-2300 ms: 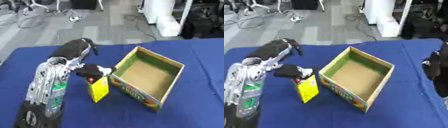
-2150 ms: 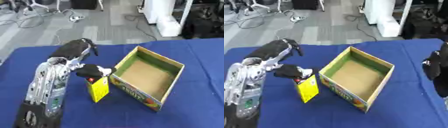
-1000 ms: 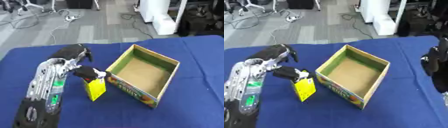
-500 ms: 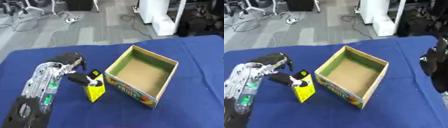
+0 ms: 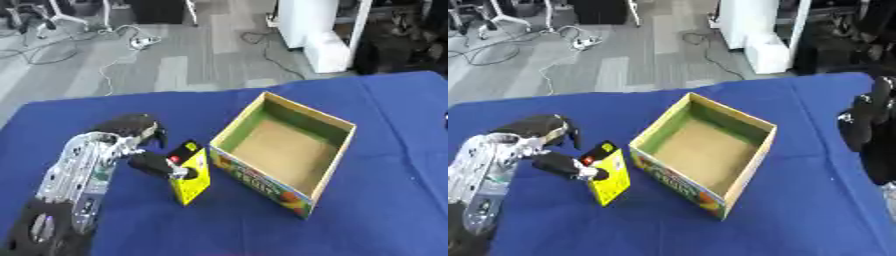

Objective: Pick up objects on the table and place them in the box.

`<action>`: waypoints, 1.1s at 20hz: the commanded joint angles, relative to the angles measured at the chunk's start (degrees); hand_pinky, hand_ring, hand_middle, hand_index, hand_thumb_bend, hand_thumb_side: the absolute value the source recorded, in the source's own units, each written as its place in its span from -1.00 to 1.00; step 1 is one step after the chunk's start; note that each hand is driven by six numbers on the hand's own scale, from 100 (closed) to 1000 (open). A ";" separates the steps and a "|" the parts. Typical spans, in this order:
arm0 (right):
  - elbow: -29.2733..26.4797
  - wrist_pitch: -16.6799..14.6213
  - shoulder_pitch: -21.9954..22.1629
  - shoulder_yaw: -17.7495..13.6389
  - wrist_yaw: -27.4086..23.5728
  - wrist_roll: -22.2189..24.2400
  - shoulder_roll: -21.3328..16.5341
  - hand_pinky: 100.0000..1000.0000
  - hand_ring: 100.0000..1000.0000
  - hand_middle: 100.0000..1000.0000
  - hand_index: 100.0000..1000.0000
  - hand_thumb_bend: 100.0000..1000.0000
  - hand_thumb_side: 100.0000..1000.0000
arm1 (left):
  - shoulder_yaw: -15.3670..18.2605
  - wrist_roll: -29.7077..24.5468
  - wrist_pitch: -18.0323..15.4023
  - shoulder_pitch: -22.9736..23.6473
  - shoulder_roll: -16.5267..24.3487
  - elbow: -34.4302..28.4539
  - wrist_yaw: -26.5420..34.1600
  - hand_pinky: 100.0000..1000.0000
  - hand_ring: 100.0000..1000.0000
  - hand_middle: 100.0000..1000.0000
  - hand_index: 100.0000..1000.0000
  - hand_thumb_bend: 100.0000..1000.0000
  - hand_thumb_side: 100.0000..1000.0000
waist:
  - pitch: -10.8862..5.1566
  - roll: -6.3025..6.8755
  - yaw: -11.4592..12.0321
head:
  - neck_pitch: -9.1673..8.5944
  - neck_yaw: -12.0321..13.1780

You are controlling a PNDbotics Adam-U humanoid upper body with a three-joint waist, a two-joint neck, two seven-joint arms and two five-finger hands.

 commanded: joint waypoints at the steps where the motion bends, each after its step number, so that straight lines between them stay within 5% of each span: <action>1: -0.75 -0.19 -0.32 -0.77 -0.09 -0.04 -1.71 -0.92 -0.56 -0.36 -0.13 -1.00 1.00 | 0.52 0.08 0.29 -0.31 -0.04 -0.51 0.66 0.21 0.30 0.41 0.34 0.26 0.41 | -0.43 -0.34 0.11 | -0.52 -0.42; 22: -0.75 0.15 -1.20 -0.52 -0.46 0.18 -1.72 -0.92 -0.56 -0.36 -0.13 -1.00 1.00 | -0.55 0.08 -0.27 -0.89 -1.99 3.54 1.09 0.26 0.35 0.45 0.46 0.25 0.41 | -0.05 -0.22 -0.93 | -1.04 -0.16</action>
